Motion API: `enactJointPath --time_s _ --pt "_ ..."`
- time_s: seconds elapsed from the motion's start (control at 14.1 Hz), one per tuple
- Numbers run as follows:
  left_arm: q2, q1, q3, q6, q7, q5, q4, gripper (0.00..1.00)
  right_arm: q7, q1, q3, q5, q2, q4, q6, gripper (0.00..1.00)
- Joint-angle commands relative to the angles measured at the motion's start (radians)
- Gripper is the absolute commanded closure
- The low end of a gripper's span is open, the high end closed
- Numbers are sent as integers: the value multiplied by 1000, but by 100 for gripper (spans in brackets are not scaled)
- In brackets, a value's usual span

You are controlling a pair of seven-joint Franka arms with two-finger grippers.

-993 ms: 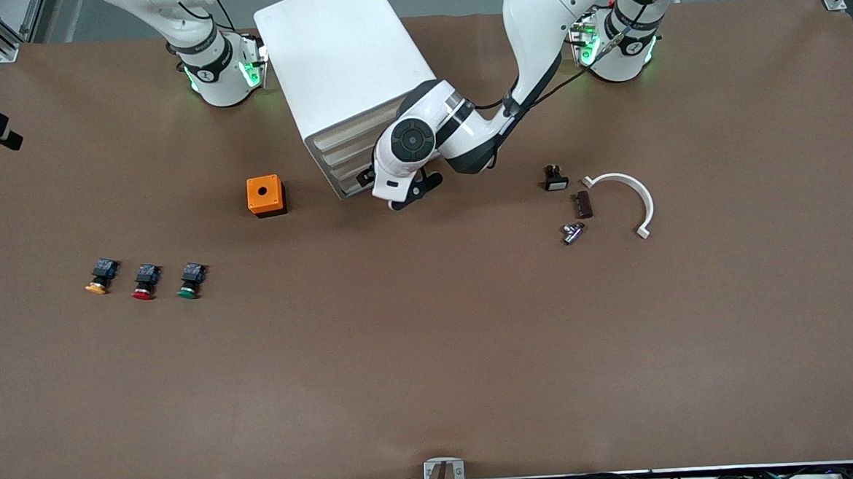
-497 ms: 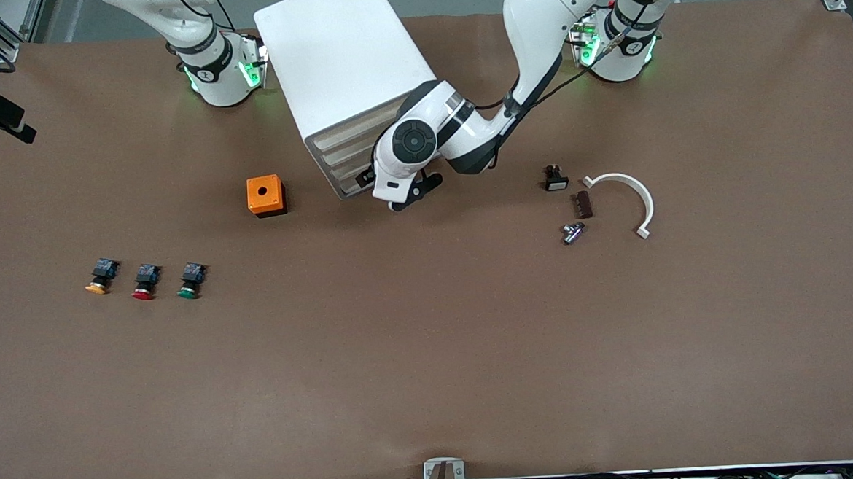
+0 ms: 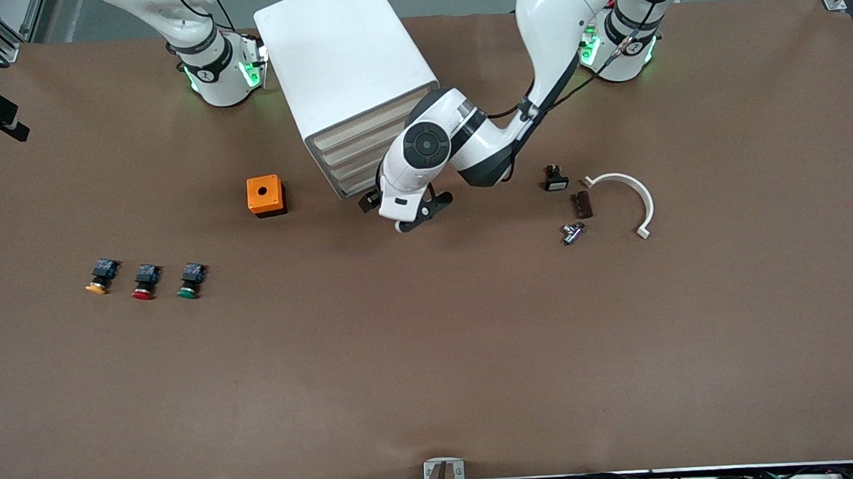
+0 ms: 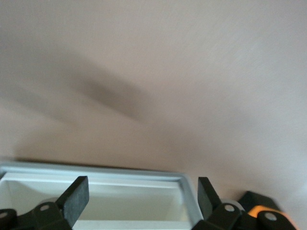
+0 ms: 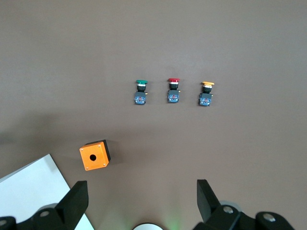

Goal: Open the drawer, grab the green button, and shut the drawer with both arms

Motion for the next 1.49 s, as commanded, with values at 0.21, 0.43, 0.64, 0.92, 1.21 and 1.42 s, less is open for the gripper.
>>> enactJointPath --time_s 0.21,0.43,0.64,0.92,1.21,1.42 --pt "-211 128 2 -164 2 24 -15 0 -26 -14 15 -13 -26 -29 -4 0" --pt "-275 182 2 -251 34 24 -15 0 -13 -10 16 -12 -26 -29 -6 0" --pt "-327 231 2 -400 156 52 -15 0 -10 -3 16 -12 -26 -30 -9 0" --pt "-411 326 -1 -581 348 52 -18 0 4 -2 18 -4 -25 -30 -6 0" --pt "-479 433 -1 -728 569 52 -24 0 47 24 18 0 -25 -30 -10 0" --pt "-544 533 1 -819 759 53 -47 0 63 41 18 0 -23 -29 -6 0"
